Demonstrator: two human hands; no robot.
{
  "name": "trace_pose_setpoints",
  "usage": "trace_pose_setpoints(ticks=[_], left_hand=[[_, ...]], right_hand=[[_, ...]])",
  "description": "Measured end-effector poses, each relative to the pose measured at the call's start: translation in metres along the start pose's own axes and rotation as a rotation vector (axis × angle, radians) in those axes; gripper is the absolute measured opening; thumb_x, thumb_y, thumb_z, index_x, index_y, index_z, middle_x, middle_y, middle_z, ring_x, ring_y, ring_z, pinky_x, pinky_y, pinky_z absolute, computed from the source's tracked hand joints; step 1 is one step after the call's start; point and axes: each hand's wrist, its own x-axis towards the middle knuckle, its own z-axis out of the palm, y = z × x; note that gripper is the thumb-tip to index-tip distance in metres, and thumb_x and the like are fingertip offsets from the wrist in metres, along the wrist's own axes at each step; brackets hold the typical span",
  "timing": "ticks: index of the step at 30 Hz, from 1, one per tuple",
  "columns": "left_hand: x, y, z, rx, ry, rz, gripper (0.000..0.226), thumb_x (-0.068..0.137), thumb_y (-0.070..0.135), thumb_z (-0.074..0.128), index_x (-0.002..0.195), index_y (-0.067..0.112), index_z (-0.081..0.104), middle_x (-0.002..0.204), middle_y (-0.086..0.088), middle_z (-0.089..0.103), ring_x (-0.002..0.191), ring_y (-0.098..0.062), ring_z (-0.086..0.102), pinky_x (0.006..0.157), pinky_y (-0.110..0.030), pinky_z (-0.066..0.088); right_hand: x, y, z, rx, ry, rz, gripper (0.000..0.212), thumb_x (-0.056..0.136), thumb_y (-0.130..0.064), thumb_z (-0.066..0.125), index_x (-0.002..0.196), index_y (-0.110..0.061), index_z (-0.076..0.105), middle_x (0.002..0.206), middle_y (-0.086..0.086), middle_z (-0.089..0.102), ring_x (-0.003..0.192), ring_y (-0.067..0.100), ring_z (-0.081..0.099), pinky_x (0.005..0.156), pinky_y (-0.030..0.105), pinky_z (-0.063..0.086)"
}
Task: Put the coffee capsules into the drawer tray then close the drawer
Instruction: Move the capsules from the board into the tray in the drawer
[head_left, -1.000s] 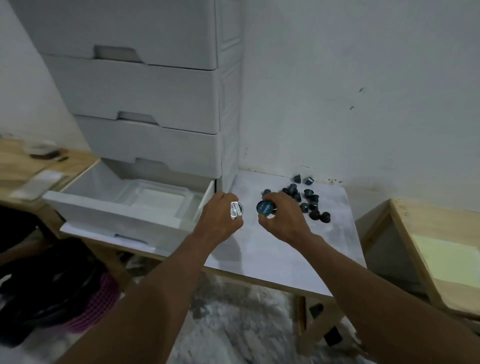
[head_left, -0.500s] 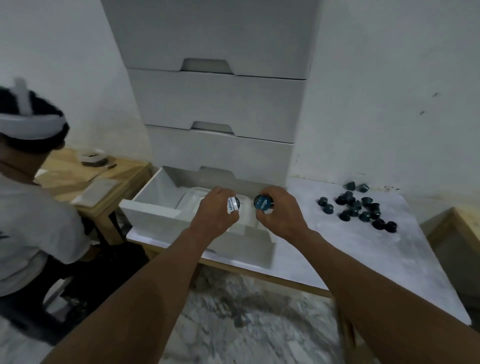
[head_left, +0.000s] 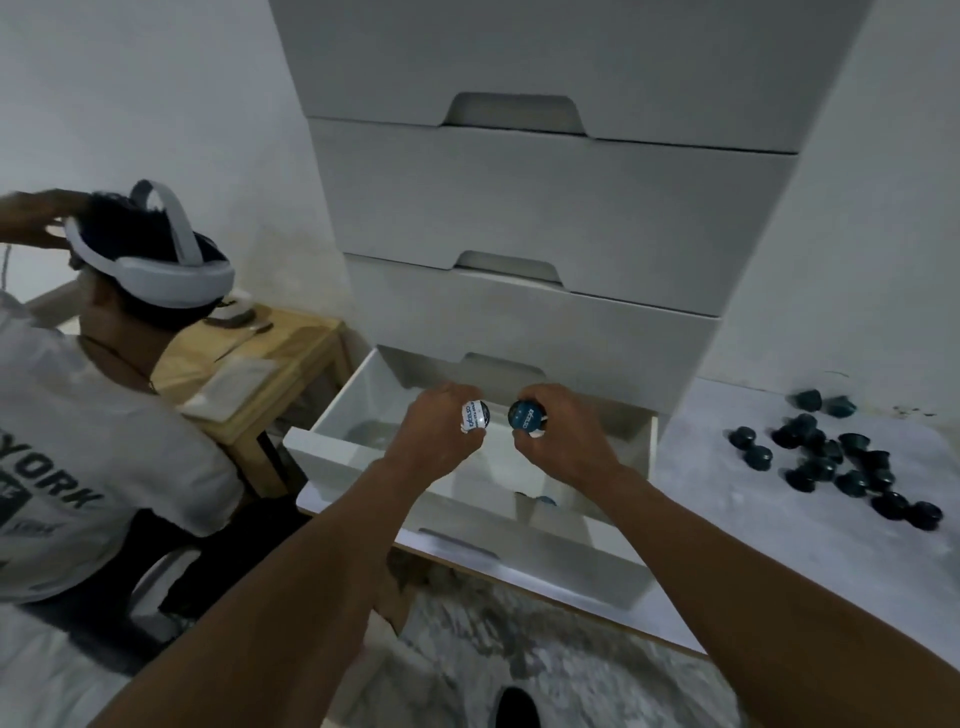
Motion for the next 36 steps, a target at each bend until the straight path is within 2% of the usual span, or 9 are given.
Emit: trace_pose_setpoints(ticks=[6, 10, 13, 19, 22, 24, 28, 32, 36], left_hand=[[0.050, -0.040, 0.004, 0.028, -0.194, -0.060, 0.045, 0.075, 0.023, 0.077, 0.117, 0.015, 0.063, 0.116, -0.006, 0.066, 0.100, -0.021, 0.061, 0.090, -0.032, 0.049], [0.070, -0.068, 0.012, 0.130, -0.307, -0.076, 0.048, 0.080, 0.030, 0.073, 0.125, 0.021, 0.058, 0.122, -0.001, 0.059, 0.104, -0.017, 0.055, 0.080, -0.020, 0.037], [0.084, -0.084, 0.014, 0.173, -0.394, -0.015, 0.044, 0.082, 0.031, 0.070, 0.124, 0.022, 0.058, 0.120, 0.000, 0.060, 0.102, -0.015, 0.055, 0.076, -0.017, 0.034], [0.110, -0.116, 0.024, 0.145, -0.577, 0.100, 0.030, 0.076, 0.027, 0.072, 0.106, 0.022, 0.068, 0.103, -0.003, 0.067, 0.085, -0.017, 0.061, 0.071, -0.026, 0.050], [0.119, -0.123, 0.029, 0.190, -0.651, 0.211, 0.033, 0.080, 0.029, 0.068, 0.112, 0.025, 0.064, 0.106, 0.000, 0.061, 0.095, -0.018, 0.057, 0.067, -0.024, 0.039], [0.122, -0.126, 0.035, 0.174, -0.680, 0.264, 0.029, 0.081, 0.027, 0.067, 0.109, 0.022, 0.066, 0.103, -0.001, 0.062, 0.098, -0.020, 0.056, 0.071, -0.025, 0.041], [0.122, -0.127, 0.047, 0.157, -0.752, 0.318, 0.019, 0.079, 0.022, 0.066, 0.097, 0.018, 0.067, 0.094, -0.005, 0.066, 0.086, -0.022, 0.061, 0.073, -0.032, 0.051], [0.118, -0.135, 0.054, 0.173, -0.771, 0.358, 0.030, 0.077, 0.023, 0.071, 0.106, 0.016, 0.065, 0.102, -0.007, 0.065, 0.091, -0.023, 0.061, 0.072, -0.028, 0.047], [0.119, -0.137, 0.057, 0.144, -0.766, 0.319, 0.041, 0.076, 0.023, 0.074, 0.115, 0.017, 0.062, 0.111, -0.007, 0.063, 0.099, -0.024, 0.060, 0.076, -0.027, 0.044]], right_hand=[[0.035, 0.022, 0.047, 0.012, -0.145, 0.090, 0.039, 0.070, -0.011, 0.071, 0.109, -0.009, 0.062, 0.104, 0.010, 0.063, 0.094, 0.024, 0.058, 0.081, 0.035, 0.049], [0.050, 0.032, 0.071, -0.005, -0.227, 0.175, 0.040, 0.072, -0.011, 0.069, 0.111, -0.010, 0.061, 0.108, 0.010, 0.062, 0.098, 0.025, 0.056, 0.082, 0.027, 0.044], [0.054, 0.034, 0.084, -0.027, -0.264, 0.237, 0.041, 0.074, -0.013, 0.069, 0.114, -0.012, 0.060, 0.109, 0.010, 0.060, 0.099, 0.025, 0.056, 0.082, 0.026, 0.042], [0.066, 0.026, 0.107, -0.051, -0.301, 0.369, 0.043, 0.074, -0.013, 0.071, 0.115, -0.014, 0.059, 0.109, 0.009, 0.059, 0.102, 0.024, 0.055, 0.084, 0.024, 0.041], [0.067, 0.019, 0.114, -0.082, -0.324, 0.433, 0.045, 0.075, -0.016, 0.072, 0.118, -0.015, 0.058, 0.114, 0.009, 0.060, 0.106, 0.025, 0.055, 0.091, 0.029, 0.044], [0.066, 0.015, 0.117, -0.103, -0.335, 0.471, 0.044, 0.075, -0.016, 0.073, 0.117, -0.014, 0.059, 0.114, 0.008, 0.062, 0.106, 0.025, 0.057, 0.089, 0.028, 0.044], [0.063, 0.009, 0.120, -0.123, -0.348, 0.534, 0.043, 0.075, -0.015, 0.072, 0.116, -0.012, 0.061, 0.116, 0.010, 0.063, 0.106, 0.026, 0.058, 0.089, 0.030, 0.046], [0.059, 0.010, 0.123, -0.134, -0.381, 0.567, 0.048, 0.074, -0.014, 0.072, 0.120, -0.012, 0.059, 0.119, 0.010, 0.062, 0.110, 0.025, 0.056, 0.093, 0.031, 0.046], [0.060, 0.012, 0.121, -0.130, -0.390, 0.565, 0.051, 0.075, -0.015, 0.073, 0.123, -0.014, 0.057, 0.123, 0.009, 0.060, 0.113, 0.024, 0.055, 0.094, 0.029, 0.044]])
